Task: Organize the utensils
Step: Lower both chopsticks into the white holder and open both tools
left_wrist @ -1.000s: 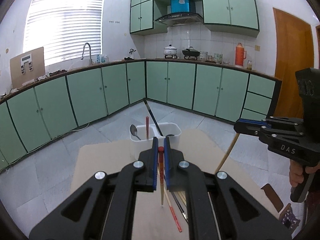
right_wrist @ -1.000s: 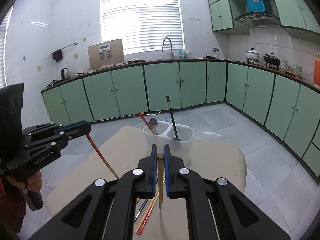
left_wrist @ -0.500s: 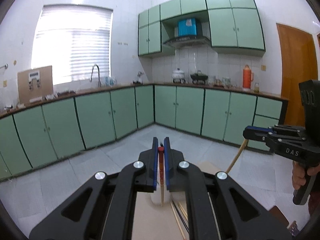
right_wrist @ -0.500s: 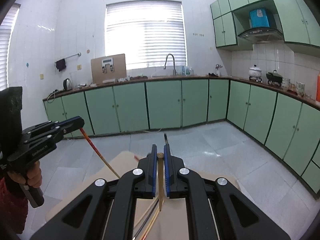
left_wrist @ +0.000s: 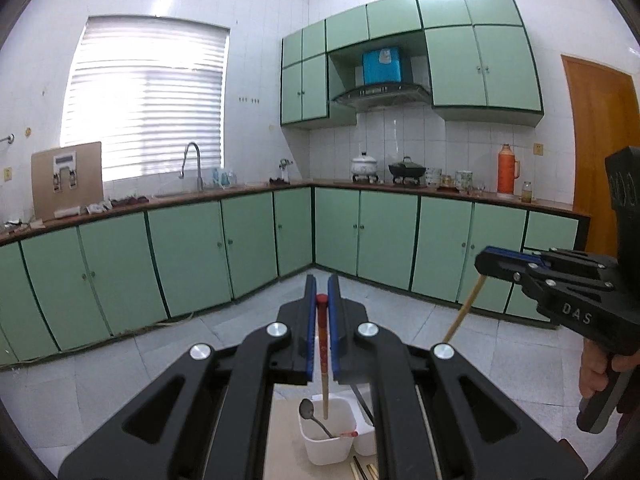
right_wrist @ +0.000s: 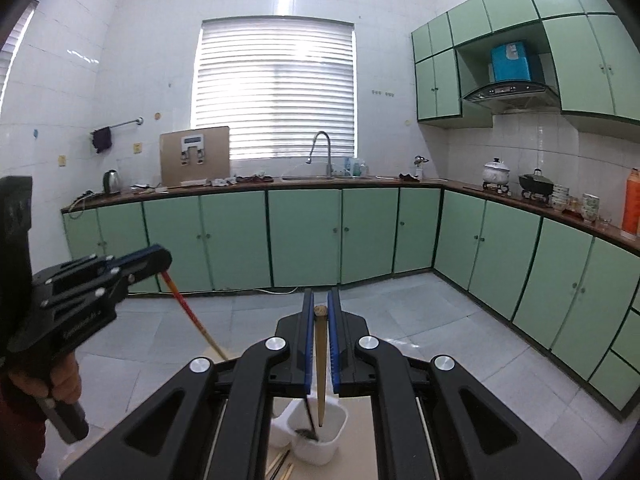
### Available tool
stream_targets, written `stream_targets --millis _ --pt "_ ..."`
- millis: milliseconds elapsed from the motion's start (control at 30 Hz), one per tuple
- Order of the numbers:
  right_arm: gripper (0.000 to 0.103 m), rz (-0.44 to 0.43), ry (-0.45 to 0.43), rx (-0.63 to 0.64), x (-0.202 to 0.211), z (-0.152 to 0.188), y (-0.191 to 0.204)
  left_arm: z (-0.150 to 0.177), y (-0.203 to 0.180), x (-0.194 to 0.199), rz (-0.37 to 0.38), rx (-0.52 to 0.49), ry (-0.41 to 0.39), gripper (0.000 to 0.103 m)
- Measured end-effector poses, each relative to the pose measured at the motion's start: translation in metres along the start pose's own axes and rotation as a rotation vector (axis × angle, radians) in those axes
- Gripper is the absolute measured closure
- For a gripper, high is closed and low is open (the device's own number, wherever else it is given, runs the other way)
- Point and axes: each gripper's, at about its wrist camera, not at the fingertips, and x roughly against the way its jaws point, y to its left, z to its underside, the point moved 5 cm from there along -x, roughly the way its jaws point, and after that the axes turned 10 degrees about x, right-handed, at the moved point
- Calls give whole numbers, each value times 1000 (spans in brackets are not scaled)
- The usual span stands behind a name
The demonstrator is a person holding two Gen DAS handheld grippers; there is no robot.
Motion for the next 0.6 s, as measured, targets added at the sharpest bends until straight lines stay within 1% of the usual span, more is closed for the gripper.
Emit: stream_targets --millis 167,333,600 --pt "96 2 35 -20 -31 21 -8 18 11 -34 -8 11 57 98" --pt "96 6 95 -11 -56 48 -2 39 20 -63 -10 16 121 98" --pt "96 -7 156 -6 -74 73 7 69 31 -91 -18 20 205 98"
